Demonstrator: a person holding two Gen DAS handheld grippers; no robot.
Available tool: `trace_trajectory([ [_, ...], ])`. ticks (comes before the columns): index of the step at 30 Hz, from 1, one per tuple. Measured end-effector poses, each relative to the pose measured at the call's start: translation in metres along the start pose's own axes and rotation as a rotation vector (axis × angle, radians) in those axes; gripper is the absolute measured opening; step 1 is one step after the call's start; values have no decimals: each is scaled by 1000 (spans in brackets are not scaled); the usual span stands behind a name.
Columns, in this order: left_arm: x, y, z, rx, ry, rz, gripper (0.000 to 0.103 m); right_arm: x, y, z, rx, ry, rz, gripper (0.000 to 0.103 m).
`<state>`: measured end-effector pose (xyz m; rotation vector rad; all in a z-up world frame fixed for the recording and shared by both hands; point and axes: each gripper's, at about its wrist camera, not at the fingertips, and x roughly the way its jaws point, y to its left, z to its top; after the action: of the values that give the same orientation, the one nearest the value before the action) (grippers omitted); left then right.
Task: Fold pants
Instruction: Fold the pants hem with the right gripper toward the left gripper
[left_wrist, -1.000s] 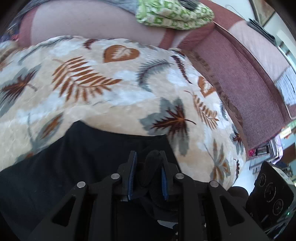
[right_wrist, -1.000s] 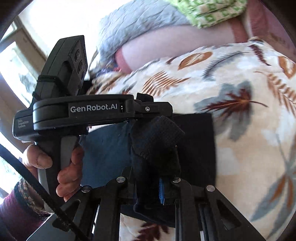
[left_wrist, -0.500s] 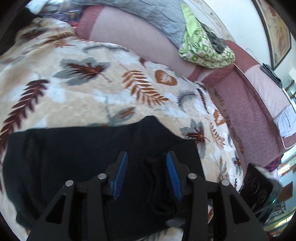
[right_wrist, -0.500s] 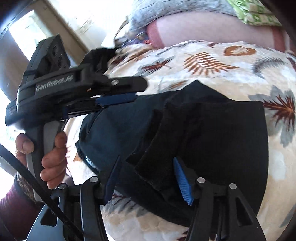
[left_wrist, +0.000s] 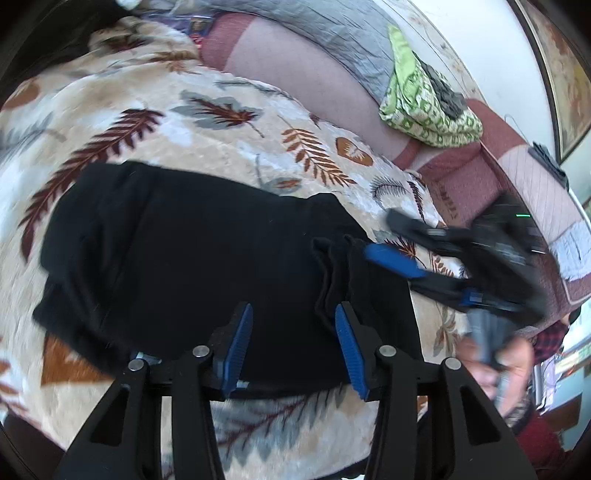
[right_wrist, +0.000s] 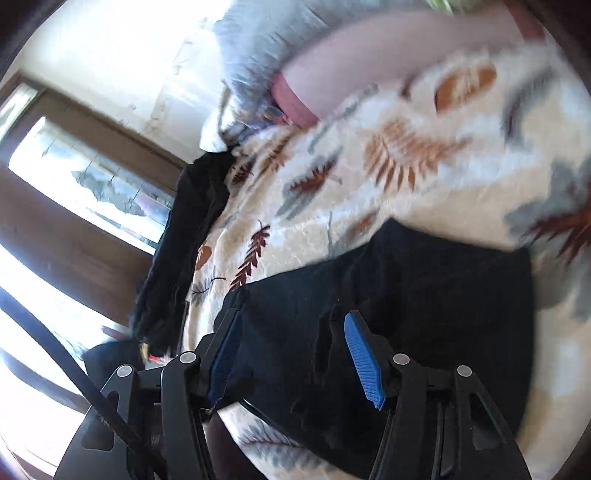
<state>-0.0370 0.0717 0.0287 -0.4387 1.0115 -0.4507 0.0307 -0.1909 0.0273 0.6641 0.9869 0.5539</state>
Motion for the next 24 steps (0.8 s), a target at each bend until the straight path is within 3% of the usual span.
trace_trajectory([
  [4, -18, 14, -6, -46, -20, 17, 46, 51, -31, -8, 169, 99, 53, 61],
  [6, -28, 20, -8, -67, -39, 22, 48, 58, -37, -9, 206, 99, 87, 61],
  [9, -42, 27, -9, -88, -78, 31, 56, 47, -29, -8, 207, 90, 132, 63],
  [11, -48, 32, -9, -101, -103, 48, 57, 33, -21, -12, 209, 87, 213, 64],
  [13, -50, 38, -8, -117, -116, 50, 57, 23, -14, -20, 201, 91, 251, 72],
  [18, -55, 55, -7, -166, -130, 54, 57, 39, -24, -62, 252, 199, 213, 72],
  [21, -61, 66, -8, -190, -141, 73, 57, 39, -14, -70, 198, 198, 214, 73],
  [24, -66, 77, -8, -224, -153, 82, 58, 40, -14, -72, 227, 216, 231, 73],
])
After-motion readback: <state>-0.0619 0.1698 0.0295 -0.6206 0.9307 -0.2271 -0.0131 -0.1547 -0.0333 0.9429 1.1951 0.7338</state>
